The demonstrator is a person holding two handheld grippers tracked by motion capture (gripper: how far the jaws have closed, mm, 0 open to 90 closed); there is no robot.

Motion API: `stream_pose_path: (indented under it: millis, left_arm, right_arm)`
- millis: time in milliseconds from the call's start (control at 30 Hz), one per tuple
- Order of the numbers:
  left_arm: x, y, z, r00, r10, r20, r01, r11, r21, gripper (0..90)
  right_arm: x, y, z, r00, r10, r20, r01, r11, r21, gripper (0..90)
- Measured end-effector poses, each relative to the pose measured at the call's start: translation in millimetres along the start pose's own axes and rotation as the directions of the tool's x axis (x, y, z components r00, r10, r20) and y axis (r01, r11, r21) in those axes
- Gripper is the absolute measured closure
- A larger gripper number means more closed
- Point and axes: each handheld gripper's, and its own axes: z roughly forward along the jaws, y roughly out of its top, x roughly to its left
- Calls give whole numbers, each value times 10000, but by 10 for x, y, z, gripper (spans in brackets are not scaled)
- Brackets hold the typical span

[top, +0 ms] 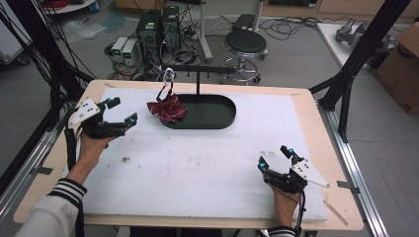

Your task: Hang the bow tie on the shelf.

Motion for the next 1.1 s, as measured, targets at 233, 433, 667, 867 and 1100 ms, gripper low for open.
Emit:
stream_pose_path:
  millis: [233, 433, 667, 867, 1100]
  left_arm:
    - [-170, -243, -299, 9998, -127, -153, 121, 9992, -375, 108]
    - [-283, -449, -524, 9995, -148, -278, 130, 9980, -616, 108]
    - [-346, -699, -613, 9965, -641, -539, 587, 9936, -967, 109]
    - [-362, -790, -605, 9937, -786, -799, 697, 9916, -1091, 109]
    - [-397, -793, -600, 9956, -405, -841, 319, 9944, -1011, 109]
  right_arm:
    - [5, 0, 3, 9999, -111, 40, 111, 9999, -11, 105]
    - [16, -1, 4, 9998, -203, 65, 203, 9998, 27, 105]
    - [16, -1, 5, 9998, -183, 89, 183, 9998, 45, 105]
    - [17, 2, 12, 9997, -209, 132, 207, 9997, 90, 105]
    - [19, 2, 14, 9996, -205, 189, 203, 9997, 109, 105]
